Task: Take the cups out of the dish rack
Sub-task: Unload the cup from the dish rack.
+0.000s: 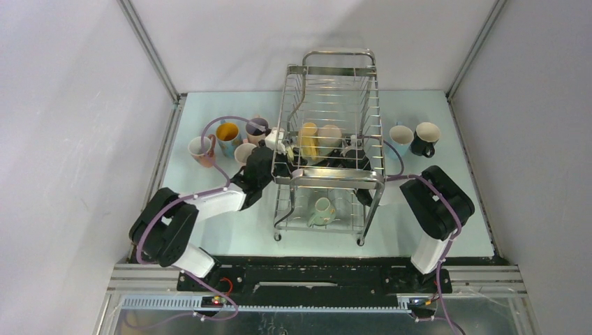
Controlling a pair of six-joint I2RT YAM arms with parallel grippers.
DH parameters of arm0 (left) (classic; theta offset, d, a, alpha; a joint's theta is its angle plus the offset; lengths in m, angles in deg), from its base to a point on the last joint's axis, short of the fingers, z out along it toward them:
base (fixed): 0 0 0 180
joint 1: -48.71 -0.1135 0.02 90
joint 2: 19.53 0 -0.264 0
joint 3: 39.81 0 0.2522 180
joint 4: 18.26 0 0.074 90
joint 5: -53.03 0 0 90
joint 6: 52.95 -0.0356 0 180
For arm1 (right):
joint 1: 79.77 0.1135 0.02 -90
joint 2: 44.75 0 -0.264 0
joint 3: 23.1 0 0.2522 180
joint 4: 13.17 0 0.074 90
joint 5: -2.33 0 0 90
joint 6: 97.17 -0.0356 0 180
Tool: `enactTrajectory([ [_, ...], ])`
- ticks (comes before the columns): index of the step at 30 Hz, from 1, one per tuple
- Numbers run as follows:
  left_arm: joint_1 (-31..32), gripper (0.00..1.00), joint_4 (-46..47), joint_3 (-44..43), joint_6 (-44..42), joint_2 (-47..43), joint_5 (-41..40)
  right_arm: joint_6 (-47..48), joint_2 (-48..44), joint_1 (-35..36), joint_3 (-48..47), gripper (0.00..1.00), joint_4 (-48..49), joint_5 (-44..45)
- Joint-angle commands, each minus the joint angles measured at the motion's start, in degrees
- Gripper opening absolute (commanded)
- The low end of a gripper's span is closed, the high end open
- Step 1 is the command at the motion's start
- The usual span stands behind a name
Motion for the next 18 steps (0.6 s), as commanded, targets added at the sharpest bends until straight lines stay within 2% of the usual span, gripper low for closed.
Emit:
enactTrajectory([
  [1, 0.30, 1.00, 0.65, -1.32, -1.45, 1.08, -2.05, 0.67, -1.68, 0.87, -1.83, 0.00, 0.45, 0.28],
  [6, 0.31, 0.98, 0.95, -1.62, -0.85, 2.34, -2.01, 0.81, -2.84, 0.82, -1.84, 0.00, -0.13, 0.20],
  [10, 0.48, 0.90, 1.02, -1.63, -0.70, 3.41, -1.56, 1.00, -3.72, 0.82, -1.83, 0.00, -0.89, 0.18],
  [14, 0.44, 0.78, 1.03, -1.79, -0.61, 3.97, -0.88, 1.18, -4.81, 0.83, -1.83, 0.00, -1.76, 0.19],
  [18, 0.51, 0.59, 0.99, -1.71, -0.33, 3.75, -1.20, 1.60, -6.53, 0.82, -1.83, 0.00, -3.05, 0.32],
])
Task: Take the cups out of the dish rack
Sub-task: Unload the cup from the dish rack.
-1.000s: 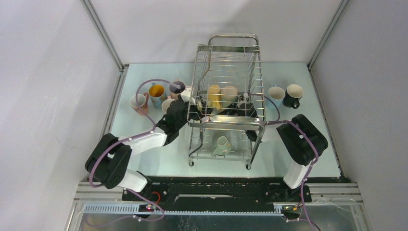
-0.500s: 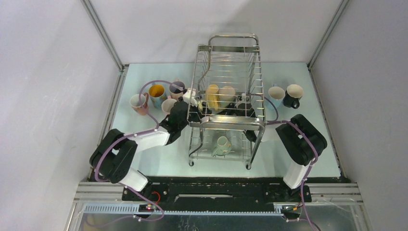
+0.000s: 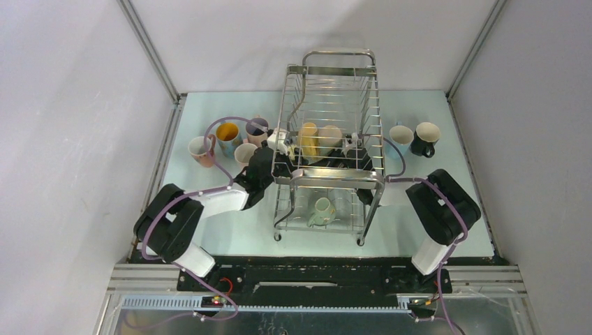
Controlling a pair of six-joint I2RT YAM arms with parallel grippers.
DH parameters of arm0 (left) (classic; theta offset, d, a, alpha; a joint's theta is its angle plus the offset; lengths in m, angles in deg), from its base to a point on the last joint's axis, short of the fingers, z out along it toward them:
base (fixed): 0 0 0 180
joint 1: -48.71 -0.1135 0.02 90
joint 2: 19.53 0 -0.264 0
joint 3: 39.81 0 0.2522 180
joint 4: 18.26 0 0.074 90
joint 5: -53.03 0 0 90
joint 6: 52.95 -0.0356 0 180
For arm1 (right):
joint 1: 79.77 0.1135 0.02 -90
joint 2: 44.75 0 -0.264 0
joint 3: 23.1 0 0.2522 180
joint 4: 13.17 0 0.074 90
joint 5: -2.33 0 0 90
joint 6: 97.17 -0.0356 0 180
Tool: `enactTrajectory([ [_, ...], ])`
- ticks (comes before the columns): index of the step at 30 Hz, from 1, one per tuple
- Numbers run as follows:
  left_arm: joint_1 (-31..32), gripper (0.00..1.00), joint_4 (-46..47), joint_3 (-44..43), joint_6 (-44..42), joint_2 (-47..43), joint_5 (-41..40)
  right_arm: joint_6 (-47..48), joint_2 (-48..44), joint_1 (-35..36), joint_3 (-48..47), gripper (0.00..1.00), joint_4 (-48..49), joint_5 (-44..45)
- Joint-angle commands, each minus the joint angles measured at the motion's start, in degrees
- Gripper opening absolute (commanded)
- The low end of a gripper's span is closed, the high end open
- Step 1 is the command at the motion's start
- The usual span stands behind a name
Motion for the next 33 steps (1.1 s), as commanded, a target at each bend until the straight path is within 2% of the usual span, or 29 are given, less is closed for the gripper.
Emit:
enactTrajectory([
  [1, 0.18, 0.53, -1.68, -1.53, -0.29, 0.88, -1.20, 1.56, -4.15, 0.76, -1.81, 0.00, -1.80, 0.64],
  [4, 0.19, 0.33, -0.89, -0.82, 0.91, -0.62, -2.11, 1.82, -5.69, 0.73, -1.82, 0.00, -3.31, 0.86],
  [6, 0.19, 0.26, 0.06, -0.25, 1.69, -1.71, -1.98, 1.94, -6.78, 0.73, -1.80, 0.00, -4.31, 1.02],
  [16, 0.02, 0.01, 2.35, 1.99, 5.33, -6.00, -1.54, 2.61, -11.80, 0.56, -1.03, 0.00, -9.19, 2.25],
  [33, -3.02, 0.00, -2.05, 0.99, 15.66, -11.20, 1.60, 4.24, -18.71, -1.11, 1.27, 0.00, -14.87, 2.25],
])
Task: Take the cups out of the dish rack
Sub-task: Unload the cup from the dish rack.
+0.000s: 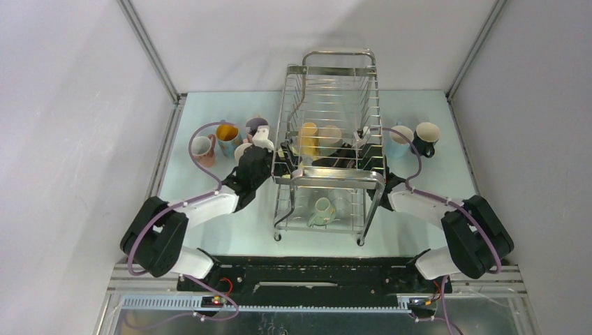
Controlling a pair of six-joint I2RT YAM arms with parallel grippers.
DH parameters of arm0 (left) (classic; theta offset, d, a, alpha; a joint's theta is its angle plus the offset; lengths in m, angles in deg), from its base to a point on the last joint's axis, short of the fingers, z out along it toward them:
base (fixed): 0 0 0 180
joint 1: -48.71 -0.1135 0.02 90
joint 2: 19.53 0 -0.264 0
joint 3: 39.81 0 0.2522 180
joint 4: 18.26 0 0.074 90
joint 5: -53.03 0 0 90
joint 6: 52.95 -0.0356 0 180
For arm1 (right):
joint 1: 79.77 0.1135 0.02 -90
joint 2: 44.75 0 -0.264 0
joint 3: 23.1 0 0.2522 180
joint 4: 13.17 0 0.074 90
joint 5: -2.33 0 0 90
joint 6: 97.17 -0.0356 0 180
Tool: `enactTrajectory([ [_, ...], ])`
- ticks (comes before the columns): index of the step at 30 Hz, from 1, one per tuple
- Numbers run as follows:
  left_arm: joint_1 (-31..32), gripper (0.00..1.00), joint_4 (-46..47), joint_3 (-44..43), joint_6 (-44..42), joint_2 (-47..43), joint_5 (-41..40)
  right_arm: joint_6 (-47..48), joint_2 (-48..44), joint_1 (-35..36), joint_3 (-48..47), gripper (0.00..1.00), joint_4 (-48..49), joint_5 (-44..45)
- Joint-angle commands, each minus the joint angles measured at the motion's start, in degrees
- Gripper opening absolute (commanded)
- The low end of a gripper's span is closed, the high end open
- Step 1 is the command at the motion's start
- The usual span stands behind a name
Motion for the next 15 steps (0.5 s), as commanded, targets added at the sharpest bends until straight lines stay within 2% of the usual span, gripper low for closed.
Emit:
enactTrajectory([
  [1, -0.93, 0.00, 2.69, -0.78, 3.89, -4.13, 1.51, 1.55, -2.67, -0.61, 0.33, 0.00, -1.36, 0.80],
  [5, -1.31, 0.00, 1.32, -0.99, 4.80, -3.90, 1.96, 1.61, -2.48, -0.85, 0.33, 0.01, -1.71, 0.61],
  [8, -1.42, 0.00, 0.36, -1.29, 6.19, -3.33, 2.49, 1.64, -1.47, -0.56, 0.32, 0.05, -1.51, 0.41],
  [10, -1.52, 0.00, -0.52, -1.71, 7.58, -2.83, 2.96, 1.51, -0.58, -0.43, 0.33, 0.14, -1.12, 0.04],
  [13, -2.15, 0.00, -1.40, -2.14, 10.74, -2.17, 4.36, 1.57, 0.61, -0.09, 0.28, 0.38, -0.82, -0.18],
  [15, -2.69, 0.00, -1.50, -2.36, 12.33, -2.03, 5.50, 1.66, 1.30, 0.03, 0.33, 0.48, -0.64, -0.18],
])
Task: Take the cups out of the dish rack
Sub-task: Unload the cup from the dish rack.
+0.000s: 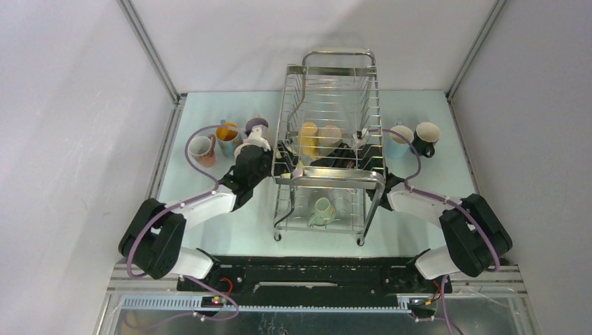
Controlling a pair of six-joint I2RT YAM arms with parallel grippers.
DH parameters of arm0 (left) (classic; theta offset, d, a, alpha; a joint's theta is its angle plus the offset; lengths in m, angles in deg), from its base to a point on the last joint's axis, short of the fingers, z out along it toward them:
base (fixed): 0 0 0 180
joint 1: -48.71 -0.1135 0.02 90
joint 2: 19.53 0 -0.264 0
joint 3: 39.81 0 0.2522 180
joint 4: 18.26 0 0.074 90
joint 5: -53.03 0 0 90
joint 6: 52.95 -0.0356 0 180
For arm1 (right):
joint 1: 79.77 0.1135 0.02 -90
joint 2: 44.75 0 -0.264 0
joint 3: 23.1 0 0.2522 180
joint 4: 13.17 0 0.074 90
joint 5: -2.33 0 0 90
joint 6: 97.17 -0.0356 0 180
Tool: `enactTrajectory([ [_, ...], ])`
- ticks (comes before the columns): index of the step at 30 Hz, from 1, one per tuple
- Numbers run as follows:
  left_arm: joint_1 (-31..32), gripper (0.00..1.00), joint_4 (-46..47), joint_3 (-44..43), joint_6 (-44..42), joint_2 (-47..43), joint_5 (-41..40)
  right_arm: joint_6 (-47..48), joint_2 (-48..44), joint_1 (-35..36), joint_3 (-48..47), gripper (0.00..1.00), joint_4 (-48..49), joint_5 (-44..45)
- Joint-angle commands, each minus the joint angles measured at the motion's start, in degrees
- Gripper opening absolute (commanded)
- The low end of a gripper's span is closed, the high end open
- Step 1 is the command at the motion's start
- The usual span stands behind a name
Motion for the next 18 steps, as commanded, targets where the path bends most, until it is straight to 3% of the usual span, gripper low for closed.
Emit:
enactTrajectory([
  [1, -1.13, 0.00, 1.27, -2.46, 5.84, -0.73, 3.29, 0.70, 1.80, 0.37, 0.22, 0.51, 1.30, 0.04],
  [6, -1.83, 0.00, 1.16, -2.91, 9.60, -0.47, 5.19, -0.91, 3.28, 0.19, 1.57, 0.62, 4.55, -0.88],
  [18, -3.09, 0.00, 6.69, -2.66, 19.85, -0.26, 11.44, -6.23, 6.56, -1.09, 3.37, 0.65, 12.79, -4.50],
])
